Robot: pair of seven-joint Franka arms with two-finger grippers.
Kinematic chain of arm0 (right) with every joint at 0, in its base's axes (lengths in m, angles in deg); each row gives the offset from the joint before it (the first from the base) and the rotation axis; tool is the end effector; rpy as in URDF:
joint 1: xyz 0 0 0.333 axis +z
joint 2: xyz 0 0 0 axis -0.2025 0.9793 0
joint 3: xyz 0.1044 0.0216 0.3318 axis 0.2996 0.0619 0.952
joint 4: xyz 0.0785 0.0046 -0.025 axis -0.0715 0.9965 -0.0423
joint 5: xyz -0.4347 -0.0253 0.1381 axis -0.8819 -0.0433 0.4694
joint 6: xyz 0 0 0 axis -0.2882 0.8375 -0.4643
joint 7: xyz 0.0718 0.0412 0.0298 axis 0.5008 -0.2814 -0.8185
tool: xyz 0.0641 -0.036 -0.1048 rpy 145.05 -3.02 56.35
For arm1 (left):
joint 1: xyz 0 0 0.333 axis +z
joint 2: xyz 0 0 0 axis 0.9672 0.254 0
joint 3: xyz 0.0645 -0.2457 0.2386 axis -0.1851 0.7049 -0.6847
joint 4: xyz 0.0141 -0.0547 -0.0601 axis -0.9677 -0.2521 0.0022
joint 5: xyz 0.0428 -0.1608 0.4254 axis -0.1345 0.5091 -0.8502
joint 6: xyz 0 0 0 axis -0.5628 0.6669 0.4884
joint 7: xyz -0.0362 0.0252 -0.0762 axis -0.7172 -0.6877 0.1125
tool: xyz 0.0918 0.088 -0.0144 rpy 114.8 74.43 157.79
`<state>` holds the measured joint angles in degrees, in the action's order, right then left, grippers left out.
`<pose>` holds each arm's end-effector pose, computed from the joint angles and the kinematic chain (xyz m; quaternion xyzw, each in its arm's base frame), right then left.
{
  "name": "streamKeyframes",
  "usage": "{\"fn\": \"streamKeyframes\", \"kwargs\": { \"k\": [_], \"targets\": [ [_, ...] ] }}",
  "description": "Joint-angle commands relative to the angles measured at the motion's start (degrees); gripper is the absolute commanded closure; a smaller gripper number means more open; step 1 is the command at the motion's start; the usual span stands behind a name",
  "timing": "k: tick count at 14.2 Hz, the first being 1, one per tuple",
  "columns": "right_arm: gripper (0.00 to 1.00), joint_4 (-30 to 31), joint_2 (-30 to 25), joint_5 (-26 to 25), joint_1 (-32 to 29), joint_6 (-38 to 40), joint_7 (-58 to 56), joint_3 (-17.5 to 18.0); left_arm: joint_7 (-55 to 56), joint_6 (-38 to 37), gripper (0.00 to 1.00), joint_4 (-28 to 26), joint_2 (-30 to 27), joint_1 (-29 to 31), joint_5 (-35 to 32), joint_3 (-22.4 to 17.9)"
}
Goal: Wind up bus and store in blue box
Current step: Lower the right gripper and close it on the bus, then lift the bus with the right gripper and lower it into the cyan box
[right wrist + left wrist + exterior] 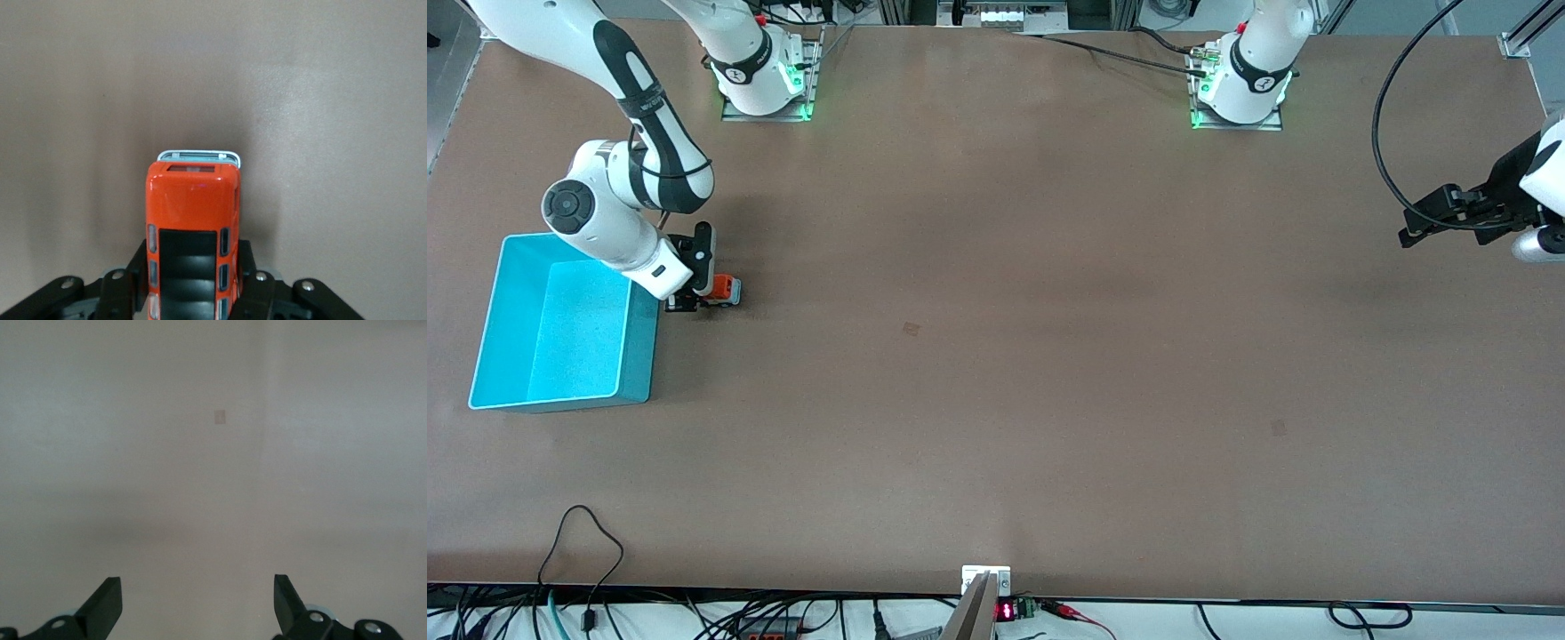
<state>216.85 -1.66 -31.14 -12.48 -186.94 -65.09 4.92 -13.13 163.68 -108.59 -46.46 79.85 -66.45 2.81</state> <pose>0.5337 -0.0366 0.1494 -0.6812 -0.7317 0.0233 0.0027 0.6267 0.0145 0.6053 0.9994 0.0331 0.0019 0.0121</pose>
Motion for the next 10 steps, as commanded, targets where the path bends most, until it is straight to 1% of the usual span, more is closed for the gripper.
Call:
{"fn": "streamKeyframes", "kwargs": {
  "k": [1,3,4,6,8,10],
  "targets": [
    [1.0,0.2,0.0,0.1,-0.4,-0.7,0.1,0.6,-1.0,1.4,0.0,-0.6,-0.6,0.6,0.4,0.6],
    [1.0,-0.3,-0.7,0.4,-0.3,-0.4,3.9,0.7,-1.0,1.7,0.0,-0.7,-0.5,0.8,0.4,0.5],
    [1.0,-0.7,-1.4,0.4,0.0,-0.2,8.1,0.8,-1.0,2.1,0.0,-0.7,-0.5,0.8,0.4,0.5],
    [1.0,-2.7,-3.0,0.4,3.0,0.1,17.4,0.8,-1.0,2.3,0.0,-0.7,-0.4,0.9,0.4,0.5],
    [1.0,-4.9,-5.2,0.4,5.3,4.9,28.9,0.8,-1.0,2.3,0.0,-0.7,-0.4,0.9,0.4,0.5],
    [1.0,-6.6,-7.9,0.3,5.8,9.4,38.2,0.8,-1.0,2.4,0.0,-0.7,-0.3,1.0,0.4,0.4]
  ]
}}
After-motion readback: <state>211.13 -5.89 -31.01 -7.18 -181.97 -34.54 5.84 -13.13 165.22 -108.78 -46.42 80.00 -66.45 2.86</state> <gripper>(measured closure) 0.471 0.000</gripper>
